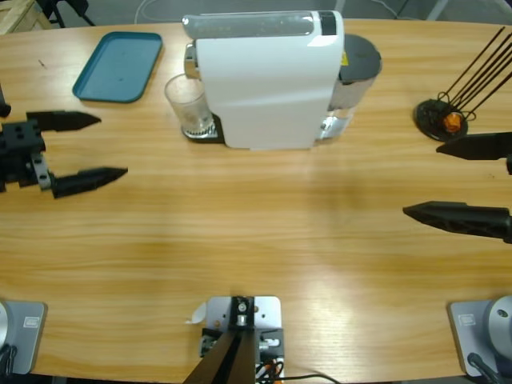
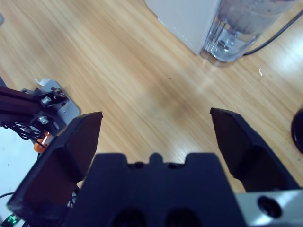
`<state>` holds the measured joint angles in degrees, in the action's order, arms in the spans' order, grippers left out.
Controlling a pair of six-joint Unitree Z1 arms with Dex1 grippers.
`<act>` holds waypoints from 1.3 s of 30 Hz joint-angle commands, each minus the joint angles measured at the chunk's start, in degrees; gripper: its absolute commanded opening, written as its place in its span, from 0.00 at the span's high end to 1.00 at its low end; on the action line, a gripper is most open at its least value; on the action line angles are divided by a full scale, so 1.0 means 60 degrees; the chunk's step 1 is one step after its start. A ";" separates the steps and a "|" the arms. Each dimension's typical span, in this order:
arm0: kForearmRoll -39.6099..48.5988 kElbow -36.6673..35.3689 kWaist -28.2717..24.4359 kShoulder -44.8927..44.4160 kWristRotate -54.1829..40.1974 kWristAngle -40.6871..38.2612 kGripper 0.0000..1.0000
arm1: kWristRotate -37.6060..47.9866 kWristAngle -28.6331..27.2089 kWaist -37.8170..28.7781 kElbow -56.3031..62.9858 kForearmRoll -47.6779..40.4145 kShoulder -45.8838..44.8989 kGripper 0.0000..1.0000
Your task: Pour coffee
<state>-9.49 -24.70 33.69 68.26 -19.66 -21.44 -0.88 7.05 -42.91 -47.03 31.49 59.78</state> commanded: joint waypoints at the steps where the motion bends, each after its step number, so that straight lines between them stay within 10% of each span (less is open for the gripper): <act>1: 0.0401 0.0440 0.0098 -0.0595 0.0159 0.0175 0.00 | -0.0200 0.0360 0.0437 0.0669 -0.0596 -0.0315 0.00; 39: 0.0776 -0.0102 0.0098 -0.1093 0.1753 0.0916 0.00 | 0.0500 -0.0855 0.0473 0.1668 -0.2204 -0.0550 0.00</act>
<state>-5.20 -25.83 34.06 61.00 -9.54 -17.37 2.43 1.68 -40.68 -39.39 18.42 56.31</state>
